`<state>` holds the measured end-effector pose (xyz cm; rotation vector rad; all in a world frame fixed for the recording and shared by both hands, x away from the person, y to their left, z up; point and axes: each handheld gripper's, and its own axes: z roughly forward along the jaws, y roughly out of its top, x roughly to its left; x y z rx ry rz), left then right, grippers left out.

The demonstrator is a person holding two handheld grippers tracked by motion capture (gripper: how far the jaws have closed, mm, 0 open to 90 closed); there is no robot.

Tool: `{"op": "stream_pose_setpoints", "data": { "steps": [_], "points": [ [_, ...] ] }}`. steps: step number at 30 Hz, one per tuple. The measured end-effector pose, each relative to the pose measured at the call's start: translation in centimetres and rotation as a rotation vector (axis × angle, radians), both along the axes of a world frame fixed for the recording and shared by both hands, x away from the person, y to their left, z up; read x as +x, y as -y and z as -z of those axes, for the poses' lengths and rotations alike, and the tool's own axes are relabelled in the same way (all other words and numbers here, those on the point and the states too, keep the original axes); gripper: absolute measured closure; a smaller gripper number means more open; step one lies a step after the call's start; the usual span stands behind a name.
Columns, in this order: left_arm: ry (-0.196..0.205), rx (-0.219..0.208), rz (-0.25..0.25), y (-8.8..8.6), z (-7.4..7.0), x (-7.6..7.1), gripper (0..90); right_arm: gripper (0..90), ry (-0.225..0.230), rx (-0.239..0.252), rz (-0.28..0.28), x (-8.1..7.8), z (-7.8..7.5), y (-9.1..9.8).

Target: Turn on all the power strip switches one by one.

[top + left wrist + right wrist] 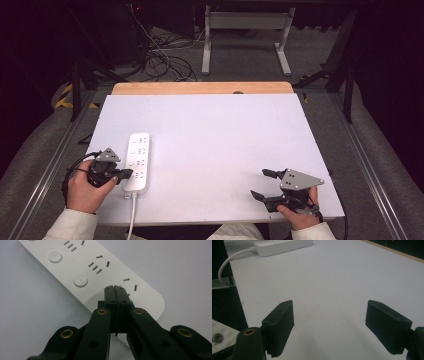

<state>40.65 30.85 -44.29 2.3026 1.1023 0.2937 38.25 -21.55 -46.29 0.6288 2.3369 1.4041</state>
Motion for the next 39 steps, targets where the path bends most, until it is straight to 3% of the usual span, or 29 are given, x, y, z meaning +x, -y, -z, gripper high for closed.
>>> {"op": "stream_pose_setpoints", "data": {
  "steps": [18, 27, 39],
  "points": [
    [0.013, -0.012, -0.009, -0.13, 0.33, -0.03, 90.0, 23.1, -0.001, -0.006, -0.001, -0.08, -0.02, -0.03],
    [0.037, 0.009, -0.02, 0.15, 0.52, -0.34, 90.0, 23.1, 0.0, -0.001, -0.002, -0.13, -0.05, -0.01],
    [0.041, -0.011, -0.046, 0.15, 0.8, -0.61, 90.0, 23.1, 0.004, -0.003, -0.008, -0.23, -0.1, -0.08]
  ]
}}
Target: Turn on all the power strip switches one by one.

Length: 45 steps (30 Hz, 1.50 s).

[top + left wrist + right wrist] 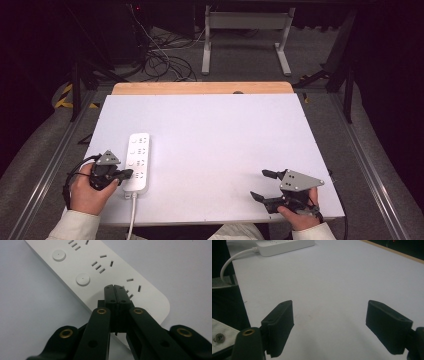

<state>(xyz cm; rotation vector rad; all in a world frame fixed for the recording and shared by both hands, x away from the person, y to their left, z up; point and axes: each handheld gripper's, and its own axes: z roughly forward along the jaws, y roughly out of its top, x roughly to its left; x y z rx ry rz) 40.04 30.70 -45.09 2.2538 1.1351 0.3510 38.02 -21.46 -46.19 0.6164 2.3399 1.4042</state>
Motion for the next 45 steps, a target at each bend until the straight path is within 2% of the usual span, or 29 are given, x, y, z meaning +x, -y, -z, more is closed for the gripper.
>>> {"op": "stream_pose_setpoints", "data": {
  "steps": [2, 11, 15, 17, 19, 20, 21, 22, 24, 26, 28, 31, 39, 45],
  "points": [
    [0.009, 0.015, 0.007, 0.0, 0.0, 0.0, 90.0, 23.1, 0.0, 0.0, 0.0, 0.0, 0.0, 0.0],
    [0.008, 0.02, 0.009, 0.1, 0.1, 0.0, 90.0, 23.1, 0.001, -0.003, -0.004, 0.0, 0.0, 0.0],
    [-0.001, 0.002, -0.001, 0.0, 0.2, 0.0, 90.0, 23.1, -0.001, -0.002, -0.003, 0.0, 0.0, -0.1],
    [0.01, -0.002, 0.007, -0.1, 0.3, -0.1, 90.0, 23.1, -0.001, -0.002, -0.004, -0.1, 0.0, -0.1],
    [0.005, -0.027, 0.001, -0.3, 0.4, -0.1, 90.0, 23.1, -0.002, -0.002, -0.004, 0.0, 0.0, 0.0],
    [0.02, -0.031, 0.002, -0.4, 0.5, -0.2, 90.0, 23.1, -0.002, -0.001, -0.005, -0.1, 0.0, 0.0],
    [0.063, -0.025, -0.02, -0.5, 0.4, -0.4, 90.0, 23.2, -0.001, 0.0, -0.005, -0.1, 0.0, 0.0],
    [0.084, -0.035, -0.033, -0.6, 0.1, -0.4, 90.0, 23.2, 0.001, -0.001, -0.006, -0.1, 0.0, 0.0],
    [0.122, -0.069, -0.038, -0.7, -0.8, -0.5, 90.0, 23.1, 0.001, 0.001, -0.003, 0.0, 0.0, 0.0],
    [0.158, -0.078, -0.036, -0.5, -1.9, -0.7, 90.0, 23.1, -0.006, 0.001, -0.001, 0.1, 0.1, 0.0],
    [0.186, -0.066, -0.037, -0.2, -2.5, -0.7, 90.0, 23.1, -0.007, -0.001, -0.002, 0.2, 0.1, -0.1],
    [0.191, -0.065, -0.028, -0.2, -2.7, -0.6, 90.0, 23.1, -0.006, -0.003, -0.003, 0.2, 0.1, -0.1],
    [0.182, -0.085, -0.042, -0.4, -2.7, -0.1, 90.0, 23.1, -0.008, -0.001, -0.002, 0.2, 0.2, -0.1],
    [0.168, -0.052, -0.055, -0.3, -1.6, 1.1, 90.0, 23.1, -0.006, -0.001, 0.0, 0.2, 0.2, -0.1]
  ]
}}
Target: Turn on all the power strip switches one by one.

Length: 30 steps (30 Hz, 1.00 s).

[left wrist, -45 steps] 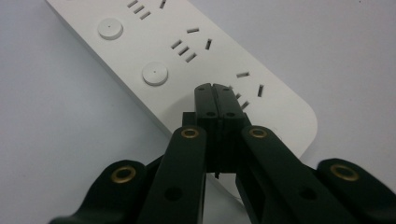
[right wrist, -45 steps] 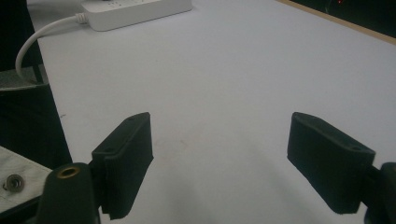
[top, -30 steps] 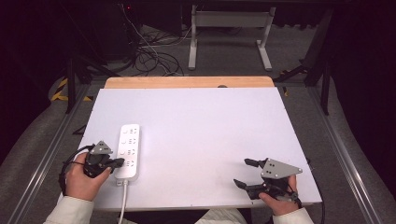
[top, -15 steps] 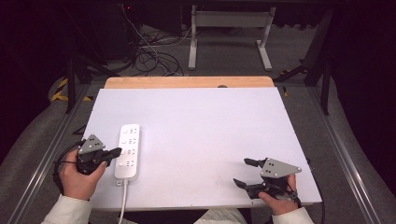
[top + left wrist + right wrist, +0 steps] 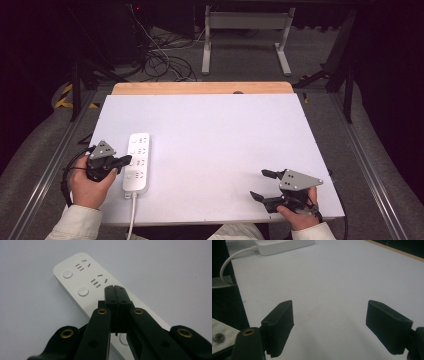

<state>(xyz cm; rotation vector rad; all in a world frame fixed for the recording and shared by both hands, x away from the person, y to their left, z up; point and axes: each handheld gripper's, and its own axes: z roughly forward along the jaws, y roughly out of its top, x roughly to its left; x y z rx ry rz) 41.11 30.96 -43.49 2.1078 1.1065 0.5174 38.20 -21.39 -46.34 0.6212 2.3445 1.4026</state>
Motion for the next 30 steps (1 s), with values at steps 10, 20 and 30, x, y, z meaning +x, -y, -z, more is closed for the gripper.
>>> {"op": "stream_pose_setpoints", "data": {
  "steps": [10, 20, 30],
  "points": [
    [-0.032, 0.021, -0.016, 0.0, 1.0, 1.0, 90.0, 23.1, 0.0, -0.005, 0.001, 0.0, 0.0, 0.0],
    [-0.051, 0.042, -0.024, -0.1, 1.6, 1.4, 90.0, 23.1, -0.004, -0.005, 0.006, 0.0, 0.0, 0.0],
    [-0.065, 0.049, -0.026, 0.1, 1.9, 1.6, 90.0, 23.1, -0.001, -0.005, 0.003, 0.0, 0.0, 0.1]
  ]
}}
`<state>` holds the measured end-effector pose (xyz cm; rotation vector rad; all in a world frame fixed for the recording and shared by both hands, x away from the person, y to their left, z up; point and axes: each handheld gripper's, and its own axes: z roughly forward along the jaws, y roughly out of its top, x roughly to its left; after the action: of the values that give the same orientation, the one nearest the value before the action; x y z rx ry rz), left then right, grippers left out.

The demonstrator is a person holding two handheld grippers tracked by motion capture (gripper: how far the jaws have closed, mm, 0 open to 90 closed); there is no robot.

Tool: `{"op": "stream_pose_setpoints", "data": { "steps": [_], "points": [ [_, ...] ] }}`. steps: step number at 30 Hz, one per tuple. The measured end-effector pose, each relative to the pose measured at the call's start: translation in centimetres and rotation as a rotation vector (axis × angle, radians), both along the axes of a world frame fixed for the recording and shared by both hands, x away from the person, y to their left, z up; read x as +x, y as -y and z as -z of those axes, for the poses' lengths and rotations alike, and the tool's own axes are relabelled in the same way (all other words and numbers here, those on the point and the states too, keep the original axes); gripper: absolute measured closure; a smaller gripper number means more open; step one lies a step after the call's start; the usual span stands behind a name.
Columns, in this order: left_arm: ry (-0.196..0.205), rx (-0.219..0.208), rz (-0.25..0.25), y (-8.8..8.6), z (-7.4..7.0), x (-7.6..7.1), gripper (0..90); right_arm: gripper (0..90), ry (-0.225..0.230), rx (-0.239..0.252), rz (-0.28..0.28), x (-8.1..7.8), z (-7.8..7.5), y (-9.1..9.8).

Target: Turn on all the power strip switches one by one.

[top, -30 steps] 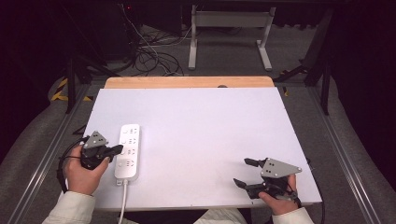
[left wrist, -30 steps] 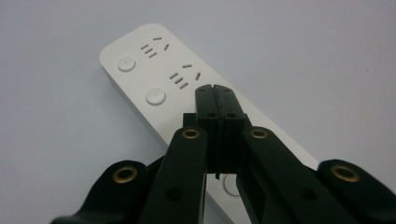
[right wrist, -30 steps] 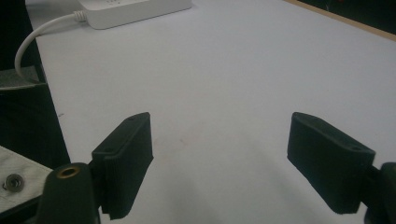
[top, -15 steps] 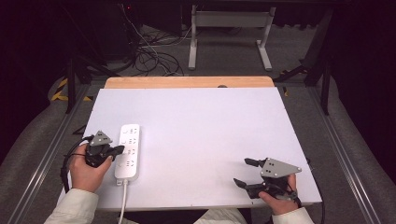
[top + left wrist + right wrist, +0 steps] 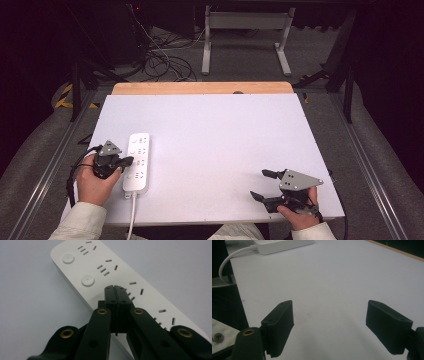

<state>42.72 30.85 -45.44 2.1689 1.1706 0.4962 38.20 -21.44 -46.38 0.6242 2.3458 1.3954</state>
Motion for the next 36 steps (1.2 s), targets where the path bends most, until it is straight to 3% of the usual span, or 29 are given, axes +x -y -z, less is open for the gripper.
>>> {"op": "stream_pose_setpoints", "data": {
  "steps": [11, 16, 28, 32, 36],
  "points": [
    [0.001, -0.003, -0.001, 0.09, 0.13, 0.08, 90.0, 23.1, 0.004, 0.0, -0.003, -0.02, -0.02, 0.04],
    [-0.005, 0.023, -0.006, 0.36, 0.04, 0.12, 90.0, 23.1, 0.002, -0.001, -0.002, -0.08, -0.04, 0.01],
    [-0.007, 0.036, -0.015, 0.57, 0.15, 0.05, 90.0, 23.1, 0.004, 0.0, -0.004, -0.13, -0.06, -0.03],
    [-0.006, 0.003, -0.026, 0.32, 0.32, 0.04, 90.0, 23.1, 0.004, 0.003, -0.005, -0.14, -0.09, -0.01],
    [-0.008, 0.006, -0.028, 0.3, 0.33, 0.01, 90.0, 23.1, 0.004, 0.003, -0.005, -0.14, -0.09, 0.0]
  ]
}}
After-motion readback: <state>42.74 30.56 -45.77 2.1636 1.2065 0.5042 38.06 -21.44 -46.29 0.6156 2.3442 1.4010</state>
